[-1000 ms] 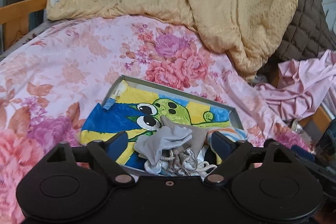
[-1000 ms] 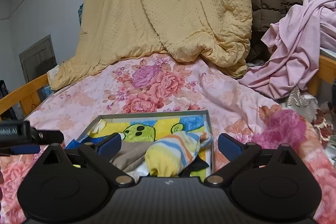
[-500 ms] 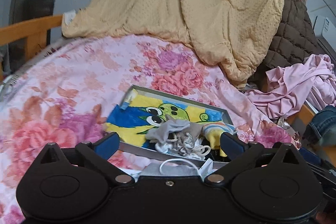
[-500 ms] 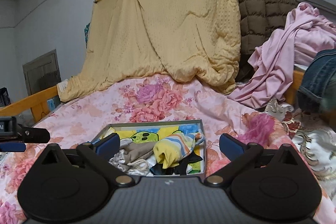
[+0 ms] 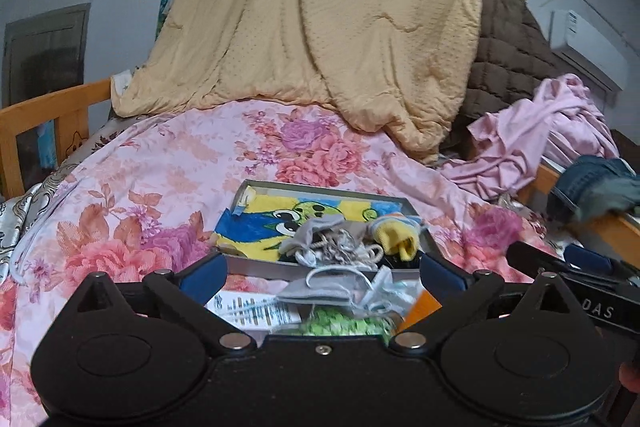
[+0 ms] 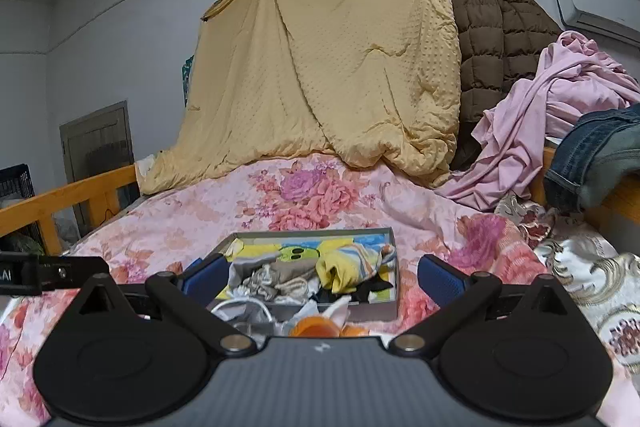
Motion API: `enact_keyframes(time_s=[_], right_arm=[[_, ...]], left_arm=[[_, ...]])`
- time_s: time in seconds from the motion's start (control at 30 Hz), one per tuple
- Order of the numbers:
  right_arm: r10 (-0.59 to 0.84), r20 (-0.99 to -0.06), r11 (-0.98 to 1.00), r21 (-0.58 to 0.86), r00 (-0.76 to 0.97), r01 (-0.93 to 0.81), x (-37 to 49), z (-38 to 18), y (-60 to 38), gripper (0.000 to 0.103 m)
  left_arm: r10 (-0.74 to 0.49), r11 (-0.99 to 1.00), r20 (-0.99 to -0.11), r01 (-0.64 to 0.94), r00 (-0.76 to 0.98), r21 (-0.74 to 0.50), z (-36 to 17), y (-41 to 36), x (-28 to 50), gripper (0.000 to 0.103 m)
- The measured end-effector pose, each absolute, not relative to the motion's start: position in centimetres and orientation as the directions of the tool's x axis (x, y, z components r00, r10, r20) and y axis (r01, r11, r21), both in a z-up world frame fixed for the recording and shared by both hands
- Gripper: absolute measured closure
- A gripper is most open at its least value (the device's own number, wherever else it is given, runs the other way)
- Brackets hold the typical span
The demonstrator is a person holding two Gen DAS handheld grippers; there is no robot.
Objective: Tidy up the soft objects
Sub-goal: 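Move both grippers back toward the remaining pile of items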
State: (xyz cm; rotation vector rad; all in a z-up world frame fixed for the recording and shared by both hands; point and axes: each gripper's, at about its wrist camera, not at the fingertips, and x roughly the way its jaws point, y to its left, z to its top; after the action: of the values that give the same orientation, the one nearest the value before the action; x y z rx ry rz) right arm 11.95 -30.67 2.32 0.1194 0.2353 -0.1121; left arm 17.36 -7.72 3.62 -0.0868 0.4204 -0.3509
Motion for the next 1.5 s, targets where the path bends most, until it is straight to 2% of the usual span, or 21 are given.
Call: enact_keyframes(time_s=[0.27,0.47,0.93,1.5], right_arm=[[-0.11,-0.304,0.976,0.146,0.946,0.161,8.8,1.3,-30.1,0.0],[-0.101,-0.355,0.967,0.186,0.929,0.176,7.7,0.5,-30.1,0.0],[-0.094,-0.516,0.978,0.115,0.851,0.177,10.1,-1.9,-28.3,0.0],[-0.055,-0.568,0.986,0.099,0.821,0.135,11.1,-2.6,-27.8,0.0]], left_arm=[[-0.382,0.922,-0.394,0.372,0.836,-0.106,1.6,-7.5,13.7,0.001],[-0.394,0.91,-0.464,0.41,0.793,-0.071,-0.8,-7.0,12.4,0.001],[-0.372,0.914,-0.557,0.399,0.743,-0.079,-4.4,-5.7,13.1,0.001],[-0.342,0.93,-0.577,0.355,0.742,-0.095,-6.3,-5.1,14.8,0.001]])
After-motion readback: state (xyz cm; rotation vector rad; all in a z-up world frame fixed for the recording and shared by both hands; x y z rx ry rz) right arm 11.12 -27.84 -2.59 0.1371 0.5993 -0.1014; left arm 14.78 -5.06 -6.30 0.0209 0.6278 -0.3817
